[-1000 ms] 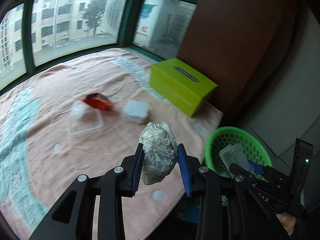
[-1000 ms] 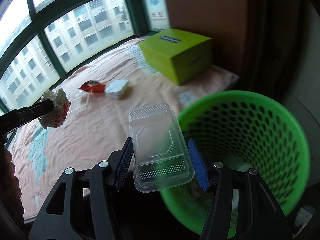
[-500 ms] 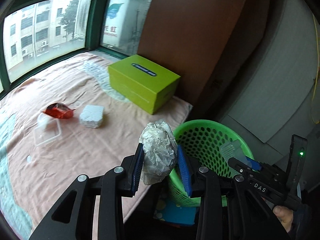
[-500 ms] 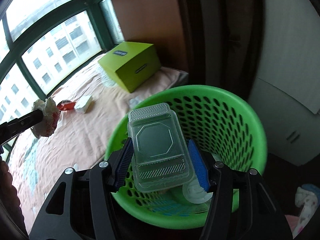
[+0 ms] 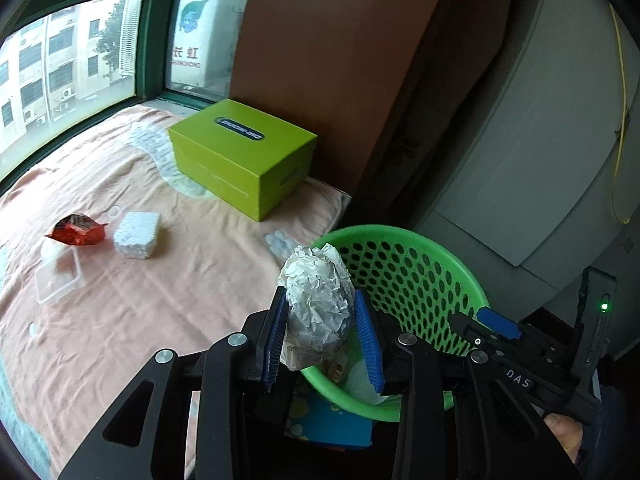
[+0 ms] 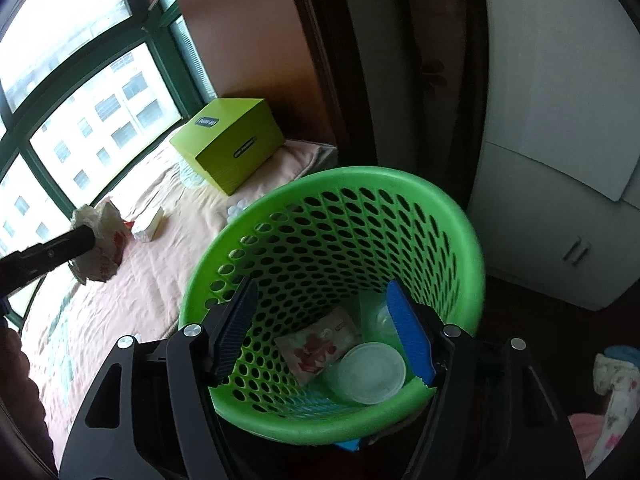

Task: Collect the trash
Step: 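Carry paper and clear container to the wastebasket and release both inside, then move both tools back toward the clear tray and white foam block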

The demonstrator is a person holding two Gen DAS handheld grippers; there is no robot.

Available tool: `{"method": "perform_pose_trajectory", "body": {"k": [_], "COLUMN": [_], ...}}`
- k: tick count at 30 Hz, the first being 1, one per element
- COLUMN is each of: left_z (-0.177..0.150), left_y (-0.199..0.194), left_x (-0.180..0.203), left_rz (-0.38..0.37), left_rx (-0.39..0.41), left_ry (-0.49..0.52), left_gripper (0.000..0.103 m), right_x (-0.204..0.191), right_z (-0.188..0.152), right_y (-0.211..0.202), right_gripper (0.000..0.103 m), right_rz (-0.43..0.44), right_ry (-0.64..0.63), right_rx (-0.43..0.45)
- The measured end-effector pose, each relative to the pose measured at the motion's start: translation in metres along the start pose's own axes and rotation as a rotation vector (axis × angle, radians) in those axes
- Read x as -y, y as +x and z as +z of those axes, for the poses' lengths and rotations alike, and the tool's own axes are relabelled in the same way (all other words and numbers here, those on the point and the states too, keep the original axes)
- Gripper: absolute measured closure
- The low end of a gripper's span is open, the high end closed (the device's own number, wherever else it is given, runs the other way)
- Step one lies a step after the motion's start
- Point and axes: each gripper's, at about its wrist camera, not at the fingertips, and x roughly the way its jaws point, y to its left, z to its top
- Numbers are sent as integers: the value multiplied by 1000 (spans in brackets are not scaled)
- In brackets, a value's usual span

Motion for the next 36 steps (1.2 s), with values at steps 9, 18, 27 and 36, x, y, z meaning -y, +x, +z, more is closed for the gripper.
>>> {"method": "perform_pose_trajectory", "body": {"k": [9, 18, 27, 36], "left_z": [-1, -5, -8, -6], "left_y": [21, 38, 36, 11], "left_x": [26, 44, 44, 8], "left_rz": [-22, -52, -69, 11], "left_rx": [-46, -78, -78, -38], "left_ry": [41, 70, 84, 50], "left_gripper": [69, 60, 43, 43], "right_x": [18, 28, 26, 2], "right_z": [-2, -5, -6, -2], "right_y": [-12, -16, -16, -11], "right_gripper": [33, 32, 31, 29], "right_rz": [-17, -22, -13, 24], "right_ry": [32, 53, 54, 9], "right_rx": [30, 33, 30, 25]}}
